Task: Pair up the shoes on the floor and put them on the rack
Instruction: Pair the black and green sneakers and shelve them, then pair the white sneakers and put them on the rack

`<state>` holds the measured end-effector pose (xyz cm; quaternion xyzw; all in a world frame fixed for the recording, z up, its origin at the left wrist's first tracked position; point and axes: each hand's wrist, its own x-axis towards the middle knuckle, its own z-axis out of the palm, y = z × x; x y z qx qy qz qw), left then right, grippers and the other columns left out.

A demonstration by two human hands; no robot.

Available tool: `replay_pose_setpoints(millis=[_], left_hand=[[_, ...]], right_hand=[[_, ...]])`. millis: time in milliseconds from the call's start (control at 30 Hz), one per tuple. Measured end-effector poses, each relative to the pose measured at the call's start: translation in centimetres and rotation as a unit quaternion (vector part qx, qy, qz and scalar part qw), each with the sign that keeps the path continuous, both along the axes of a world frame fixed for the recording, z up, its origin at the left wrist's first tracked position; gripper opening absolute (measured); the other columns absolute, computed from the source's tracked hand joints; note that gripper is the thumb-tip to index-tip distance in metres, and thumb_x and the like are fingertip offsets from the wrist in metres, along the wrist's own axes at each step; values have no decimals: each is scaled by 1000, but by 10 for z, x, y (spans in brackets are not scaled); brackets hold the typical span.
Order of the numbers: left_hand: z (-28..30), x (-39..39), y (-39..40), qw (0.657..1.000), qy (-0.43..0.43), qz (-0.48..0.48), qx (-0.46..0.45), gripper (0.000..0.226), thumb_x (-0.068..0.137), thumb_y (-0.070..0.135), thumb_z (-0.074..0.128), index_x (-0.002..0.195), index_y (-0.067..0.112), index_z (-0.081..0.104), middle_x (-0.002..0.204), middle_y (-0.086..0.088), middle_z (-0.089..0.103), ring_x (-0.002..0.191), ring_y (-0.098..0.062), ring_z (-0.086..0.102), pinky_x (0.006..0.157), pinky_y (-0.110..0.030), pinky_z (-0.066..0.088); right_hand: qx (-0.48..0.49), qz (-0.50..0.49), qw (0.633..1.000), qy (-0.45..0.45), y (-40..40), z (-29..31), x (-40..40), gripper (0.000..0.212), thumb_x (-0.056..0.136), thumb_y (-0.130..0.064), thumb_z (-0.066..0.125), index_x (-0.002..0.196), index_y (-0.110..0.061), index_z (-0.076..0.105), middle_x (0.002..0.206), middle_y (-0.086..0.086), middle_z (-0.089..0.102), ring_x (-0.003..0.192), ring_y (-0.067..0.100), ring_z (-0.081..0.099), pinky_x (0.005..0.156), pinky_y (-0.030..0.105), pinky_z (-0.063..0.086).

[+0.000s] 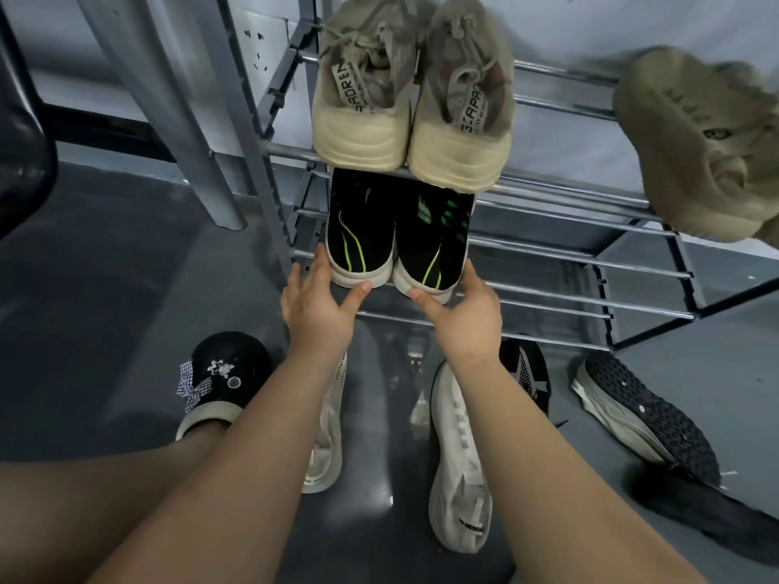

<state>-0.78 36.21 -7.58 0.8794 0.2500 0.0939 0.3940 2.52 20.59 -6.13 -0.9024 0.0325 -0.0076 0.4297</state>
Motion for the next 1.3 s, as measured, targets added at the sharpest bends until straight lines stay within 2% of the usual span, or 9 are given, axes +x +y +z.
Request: replay_pose_setpoints(millis=[67, 167, 300, 400, 500, 667, 967, 1167, 1300], left_hand=[[2, -7, -3, 1000, -3, -6, 7, 76, 89, 42, 57, 150, 19, 19, 156, -3, 26, 147, -26, 10, 118, -41, 7], [-2, -29, -14, 999, -7, -23, 30, 77, 90, 41, 56, 151, 16, 16, 157, -2, 21, 147, -24, 8, 119, -41, 9], [-19, -68, -38, 993, 69, -87, 46, 75, 92, 40, 52, 151, 14, 14, 159, -1, 16, 147, -22, 6, 119, -35, 7], [-38, -93, -59, 968, 146, -185, 84, 75, 93, 45, 48, 151, 14, 13, 160, -2, 12, 147, -22, 5, 119, -33, 6], [-50, -108, -81, 932, 206, -277, 113, 74, 93, 48, 45, 151, 16, 11, 160, -2, 11, 147, -23, 7, 119, -33, 8], [-47, -117, -122, 882, 234, -383, 142, 70, 95, 49, 39, 152, 21, 9, 160, 3, 9, 148, -20, 6, 118, -33, 7], [-40, -112, -208, 815, 196, -511, 192, 67, 96, 46, 38, 152, 23, 9, 160, 6, 6, 148, -16, -1, 120, -32, -1], [-43, -102, -254, 806, 182, -532, 184, 66, 96, 46, 38, 151, 24, 10, 160, 7, 7, 148, -14, 1, 119, -31, 0], [-46, -74, -277, 799, 180, -539, 195, 66, 96, 46, 39, 151, 23, 12, 160, 4, 9, 148, -16, 3, 120, -32, 2]], right_hand=[[-13, 10, 1000, 7, -3, 2, -4, 65, 75, -45, 73, 131, -19, 51, 119, 2, 62, 119, 23, 50, 100, 43, 43], [-48, 33, 998, 37, -14, 5, -21, 80, 83, -43, 68, 149, -18, 29, 145, 3, 44, 139, 21, 29, 113, 38, 30], [-134, 63, 985, 86, -47, -10, -63, 80, 87, -45, 62, 151, -18, 21, 154, 4, 30, 144, 21, 22, 117, 35, 23], [-234, 92, 956, 152, -88, -29, -102, 77, 91, -48, 54, 152, -19, 17, 157, 3, 22, 145, 22, 18, 118, 34, 18], [-288, 84, 922, 243, -134, -42, -141, 77, 92, -46, 52, 153, -22, 11, 159, 2, 16, 146, 23, 15, 117, 38, 21], [-324, 23, 888, 325, -195, -46, -180, 77, 92, -48, 50, 152, -20, 10, 159, 3, 16, 145, 25, 17, 114, 39, 25], [-326, -33, 887, 326, -259, -35, -194, 77, 93, -49, 49, 153, -21, 10, 160, 5, 13, 146, 26, 15, 115, 39, 24], [-327, -89, 884, 321, -312, -30, -163, 75, 92, -48, 50, 152, -19, 15, 158, 7, 18, 144, 27, 18, 113, 39, 24], [-338, -95, 886, 304, -338, -27, -121, 69, 93, -49, 48, 149, -18, 24, 150, 8, 34, 138, 29, 30, 108, 41, 29]])
